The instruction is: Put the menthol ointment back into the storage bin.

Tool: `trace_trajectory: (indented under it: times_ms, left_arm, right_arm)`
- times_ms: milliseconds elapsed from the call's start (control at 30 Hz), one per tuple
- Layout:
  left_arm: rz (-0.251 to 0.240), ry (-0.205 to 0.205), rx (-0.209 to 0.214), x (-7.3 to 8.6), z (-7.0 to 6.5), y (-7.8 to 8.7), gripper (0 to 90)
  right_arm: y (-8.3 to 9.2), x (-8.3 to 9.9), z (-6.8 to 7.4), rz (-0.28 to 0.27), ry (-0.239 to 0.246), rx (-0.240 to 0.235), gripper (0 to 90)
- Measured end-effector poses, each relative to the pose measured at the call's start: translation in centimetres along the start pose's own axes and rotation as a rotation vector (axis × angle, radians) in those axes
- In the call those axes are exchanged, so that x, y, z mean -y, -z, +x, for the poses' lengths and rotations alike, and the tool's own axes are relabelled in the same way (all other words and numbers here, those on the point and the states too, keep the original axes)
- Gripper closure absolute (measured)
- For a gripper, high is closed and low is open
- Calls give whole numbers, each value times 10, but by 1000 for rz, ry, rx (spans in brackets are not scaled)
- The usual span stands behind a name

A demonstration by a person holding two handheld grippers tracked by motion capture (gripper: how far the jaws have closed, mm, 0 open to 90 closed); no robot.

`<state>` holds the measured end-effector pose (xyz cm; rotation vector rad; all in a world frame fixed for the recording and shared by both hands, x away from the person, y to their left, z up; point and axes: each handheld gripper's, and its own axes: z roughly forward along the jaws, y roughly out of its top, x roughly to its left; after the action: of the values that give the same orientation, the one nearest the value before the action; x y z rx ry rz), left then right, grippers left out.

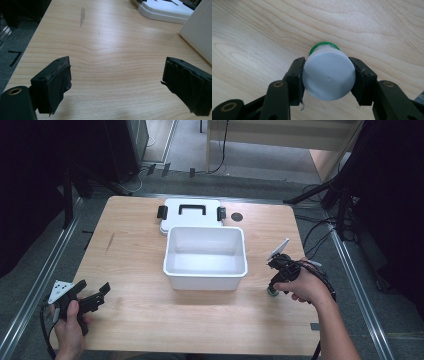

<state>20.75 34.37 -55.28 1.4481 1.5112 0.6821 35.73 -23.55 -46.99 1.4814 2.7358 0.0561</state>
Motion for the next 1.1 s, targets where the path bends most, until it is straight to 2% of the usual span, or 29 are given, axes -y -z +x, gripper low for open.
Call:
trace_trajectory:
  times_ms: [200,267,500,633,1100]
  left_arm:
    - [1,0,1,0,0,0,87]
    - [0,2,2,0,0,0,87]
    - [-1,3,3,0,0,0,87]
    - [-2,5,4,0,0,0,87]
    - [-2,9,6,0,1,0,87]
  right_arm:
    - [20,-7,3,-14,30,0,513]
    - [31,-11,5,-39,54,1,513]
    - [52,-20,12,-35,98,1,513]
    - [69,-29,16,-48,105,-4,513]
    - [106,-51,31,-61,132,-9,513]
